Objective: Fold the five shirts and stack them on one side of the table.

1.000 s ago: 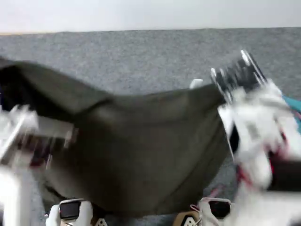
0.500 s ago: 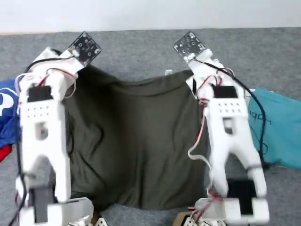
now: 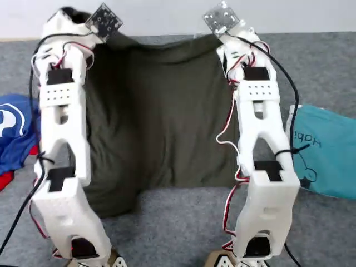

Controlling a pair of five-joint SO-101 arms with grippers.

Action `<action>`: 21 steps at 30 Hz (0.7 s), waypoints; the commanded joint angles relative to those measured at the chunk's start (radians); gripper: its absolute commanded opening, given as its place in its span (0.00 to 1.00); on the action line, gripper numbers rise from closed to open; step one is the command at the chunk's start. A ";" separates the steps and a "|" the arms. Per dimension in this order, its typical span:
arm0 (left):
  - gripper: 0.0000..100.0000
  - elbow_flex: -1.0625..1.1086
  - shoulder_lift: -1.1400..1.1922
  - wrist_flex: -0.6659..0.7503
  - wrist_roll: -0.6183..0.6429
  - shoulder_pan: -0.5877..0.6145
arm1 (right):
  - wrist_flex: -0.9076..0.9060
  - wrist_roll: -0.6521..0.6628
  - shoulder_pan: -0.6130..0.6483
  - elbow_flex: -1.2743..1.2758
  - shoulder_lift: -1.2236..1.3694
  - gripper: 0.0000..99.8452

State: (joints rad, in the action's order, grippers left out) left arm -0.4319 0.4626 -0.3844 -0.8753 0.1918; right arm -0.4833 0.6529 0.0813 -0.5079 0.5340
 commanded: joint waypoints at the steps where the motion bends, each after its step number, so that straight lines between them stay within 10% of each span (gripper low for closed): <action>1: 0.00 -0.200 0.071 0.034 -0.005 -0.011 | -0.036 0.031 0.002 -0.138 0.022 0.01; 8: 0.00 -0.377 0.161 -0.144 -0.005 -0.011 | -0.105 0.034 -0.002 -0.144 0.027 0.01; 21: 0.00 -0.440 0.051 -1.102 -0.014 -0.005 | -0.644 0.034 -0.021 -0.170 -0.053 0.01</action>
State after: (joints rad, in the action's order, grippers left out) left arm -0.8278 0.5961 -1.3249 -0.8753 0.1887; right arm -1.0280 0.6759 0.0798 -0.6214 0.5754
